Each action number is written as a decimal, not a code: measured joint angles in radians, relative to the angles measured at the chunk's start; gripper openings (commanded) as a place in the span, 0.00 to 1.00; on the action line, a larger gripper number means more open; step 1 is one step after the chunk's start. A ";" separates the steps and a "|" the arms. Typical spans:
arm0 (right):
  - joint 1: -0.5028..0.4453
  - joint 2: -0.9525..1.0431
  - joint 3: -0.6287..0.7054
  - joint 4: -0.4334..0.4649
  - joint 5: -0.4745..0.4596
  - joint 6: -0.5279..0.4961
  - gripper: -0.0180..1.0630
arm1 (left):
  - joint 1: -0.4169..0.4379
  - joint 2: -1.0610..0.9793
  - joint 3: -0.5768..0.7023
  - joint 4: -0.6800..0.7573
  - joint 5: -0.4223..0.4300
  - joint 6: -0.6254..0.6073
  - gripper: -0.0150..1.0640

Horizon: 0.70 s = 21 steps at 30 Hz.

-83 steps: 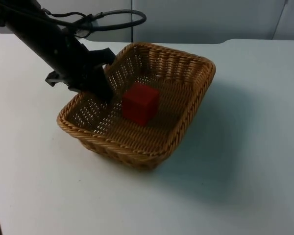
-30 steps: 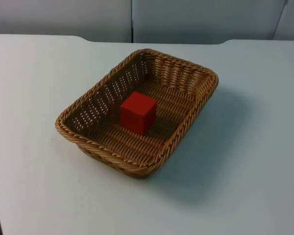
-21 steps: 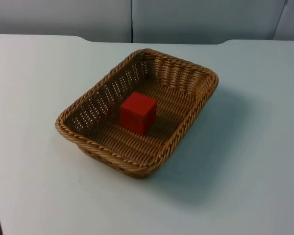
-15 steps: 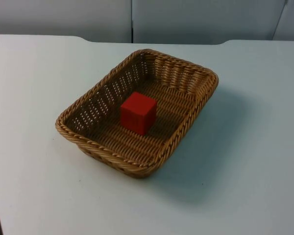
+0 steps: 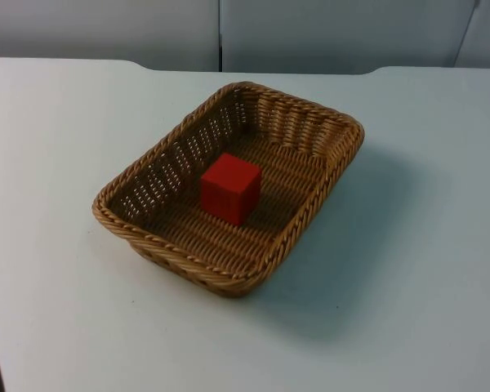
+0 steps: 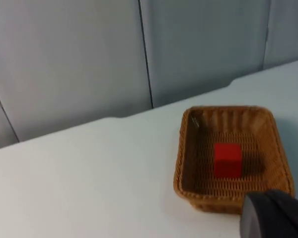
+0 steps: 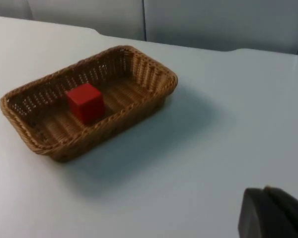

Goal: Pick up the basket with the left hand and place the cube into the basket with the right hand.

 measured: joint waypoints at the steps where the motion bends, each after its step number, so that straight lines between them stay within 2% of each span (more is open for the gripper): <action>1: 0.000 0.000 0.006 0.002 0.008 -0.010 0.01 | 0.000 0.000 0.005 0.029 0.033 0.000 0.01; 7: 0.000 -0.002 0.023 0.002 0.032 -0.014 0.01 | 0.000 0.000 0.057 0.136 0.078 -0.019 0.01; 9: 0.000 -0.001 0.023 0.002 0.037 -0.014 0.01 | 0.000 0.000 0.093 0.177 0.080 -0.060 0.01; 16: 0.000 -0.001 0.023 0.002 0.039 -0.012 0.01 | 0.000 0.000 0.174 0.202 0.026 -0.106 0.01; 21: -0.003 -0.001 0.023 0.002 0.039 -0.010 0.01 | 0.000 0.000 0.180 0.204 0.012 -0.112 0.01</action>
